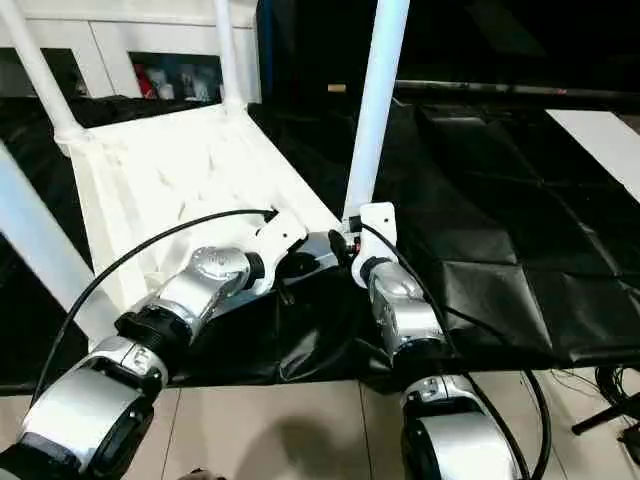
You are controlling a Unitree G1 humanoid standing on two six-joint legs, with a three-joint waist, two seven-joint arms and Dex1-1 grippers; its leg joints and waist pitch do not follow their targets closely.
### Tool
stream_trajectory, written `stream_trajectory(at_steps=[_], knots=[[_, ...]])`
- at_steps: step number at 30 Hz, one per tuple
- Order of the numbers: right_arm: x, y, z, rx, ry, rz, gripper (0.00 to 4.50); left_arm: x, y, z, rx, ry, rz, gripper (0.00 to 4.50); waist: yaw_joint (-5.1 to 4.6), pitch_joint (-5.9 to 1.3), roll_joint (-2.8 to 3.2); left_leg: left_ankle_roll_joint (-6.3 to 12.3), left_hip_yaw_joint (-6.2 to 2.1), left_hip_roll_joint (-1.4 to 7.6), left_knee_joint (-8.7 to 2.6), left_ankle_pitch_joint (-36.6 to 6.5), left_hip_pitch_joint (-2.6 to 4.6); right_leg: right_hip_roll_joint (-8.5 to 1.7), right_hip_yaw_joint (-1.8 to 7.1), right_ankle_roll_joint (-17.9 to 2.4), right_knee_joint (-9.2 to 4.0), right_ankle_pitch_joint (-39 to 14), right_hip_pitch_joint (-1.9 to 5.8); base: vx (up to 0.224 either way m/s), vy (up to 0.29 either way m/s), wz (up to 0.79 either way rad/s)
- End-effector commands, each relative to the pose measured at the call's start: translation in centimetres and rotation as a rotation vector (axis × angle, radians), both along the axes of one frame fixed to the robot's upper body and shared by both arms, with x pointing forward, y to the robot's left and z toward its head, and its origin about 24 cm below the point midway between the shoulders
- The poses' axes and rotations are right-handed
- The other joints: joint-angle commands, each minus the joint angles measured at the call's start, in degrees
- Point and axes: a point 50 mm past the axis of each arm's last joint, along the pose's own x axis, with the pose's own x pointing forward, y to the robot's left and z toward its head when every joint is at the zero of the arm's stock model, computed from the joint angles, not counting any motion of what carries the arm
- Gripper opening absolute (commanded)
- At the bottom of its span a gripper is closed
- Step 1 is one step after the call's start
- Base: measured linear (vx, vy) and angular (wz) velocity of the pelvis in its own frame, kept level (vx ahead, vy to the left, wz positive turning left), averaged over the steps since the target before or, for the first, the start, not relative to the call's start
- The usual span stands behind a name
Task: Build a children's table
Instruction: Rotate leg to tighten
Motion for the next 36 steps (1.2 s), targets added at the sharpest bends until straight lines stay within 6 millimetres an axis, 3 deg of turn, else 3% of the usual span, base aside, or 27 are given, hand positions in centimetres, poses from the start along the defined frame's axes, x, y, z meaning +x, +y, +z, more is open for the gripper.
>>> stream_trajectory(at_steps=[1, 4, 8, 10, 16, 20, 25, 26, 29, 36], knots=[[-0.6, 2.3, -0.1, 0.042, -0.012, 0.14, 3.6, 0.6, 0.8, 0.5, -0.061, -0.034, 0.093, 0.0, -0.27, -3.58, -0.65, 2.76, -0.82, 0.96, -3.71, -10.57, 0.65, -2.56, 1.57, -12.26, -4.16, -4.28, 3.01, 0.0, 0.0, 0.0], [-0.5, 1.4, 0.9, 0.06, -0.049, 0.232, 3.86, 0.3, 1.4, 0.6, -0.08, -0.029, 0.026, 0.0, -1.19, -3.62, -0.62, 3.18, -0.89, 0.98, -3.61, -11.1, 0.78, -2.49, 1.5, -12.67, -4.3, -4.7, 2.97, 0.0, 0.0, 0.0], [-1.8, -0.4, 1.4, -0.003, -0.054, 0.488, 3.93, -0.6, 2.6, 0.9, -0.126, -0.016, -0.131, 0.0, -1.1, -3.68, -0.68, 5.47, -0.76, 1.08, -3.27, -8.63, 0.71, -2.37, 1.5, -14.46, -3.88, -0.26, 3.07, 0.0, 0.0, 0.0], [-2.1, -0.8, 1.4, -0.021, -0.048, 0.538, 3.93, -0.9, 2.8, 1.0, -0.143, -0.006, -0.172, 0.0, -0.92, -3.57, -0.62, 5.84, -0.71, 1.18, -3.27, -8.84, 0.84, -2.42, 1.51, -14.78, -3.95, -0.61, 3.0, 0.0, 0.0, 0.0], [-3.0, -2.6, 1.7, -0.083, -0.028, 0.672, 3.93, -2.9, 4.5, 1.2, -0.155, 0.089, -0.396, 0.0, -0.46, -3.31, -0.3, 3.71, -0.5, 1.69, -3.64, -11.99, 1.42, -2.42, 1.65, -15.48, -4.17, -5.36, 2.25, 0.0, 0.0, 0.0], [-3.6, -2.7, 1.3, -0.152, 0.015, 0.76, 3.93, -3.7, 5.6, 1.2, -0.143, 0.141, -0.468, 0.0, 0.66, -3.19, -0.28, 2.52, -0.35, 1.8, -3.8, -12.5, 1.56, -2.39, 1.72, -14.74, -4.11, -6.41, 2.02, 0.0, 0.0, 0.0], [-3.9, -2.4, 1.1, -0.154, 0.032, 0.794, 3.93, -3.7, 5.8, 1.4, -0.139, 0.135, -0.463, 0.0, 0.38, -3.17, -0.5, 1.17, -0.57, 1.61, -3.99, -13.59, 1.33, -2.65, 1.85, -13.21, -4.33, -8.82, 2.12, 0.0, 0.0, 0.0], [-4.0, -2.4, 1.1, -0.156, 0.033, 0.798, 3.68, -3.7, 5.8, 1.5, -0.139, 0.133, -0.461, 0.0, 0.39, -3.2, -0.46, 1.22, -0.6, 1.62, -3.99, -13.11, 1.33, -2.64, 1.84, -13.16, -4.28, -8.35, 2.13, 0.0, 0.0, 0.0], [-4.0, -2.4, 1.0, -0.166, 0.04, 0.804, 3.54, -3.7, 5.9, 1.6, -0.137, 0.127, -0.453, 0.0, 0.41, -3.31, -0.53, 1.85, -0.56, 1.52, -3.82, -11.38, 1.18, -2.54, 1.81, -13.37, -4.02, -5.89, 2.28, 0.0, 0.0, 0.0], [-3.9, -2.8, 1.1, -0.16, 0.042, 0.797, 2.88, -3.6, 6.1, 1.6, -0.137, 0.129, -0.44, 0.0, 0.37, -3.27, -0.49, 1.92, -0.55, 1.52, -3.8, -11.8, 1.23, -2.51, 1.8, -13.52, -4.11, -6.47, 2.24, 0.0, 0.0, 0.0]])
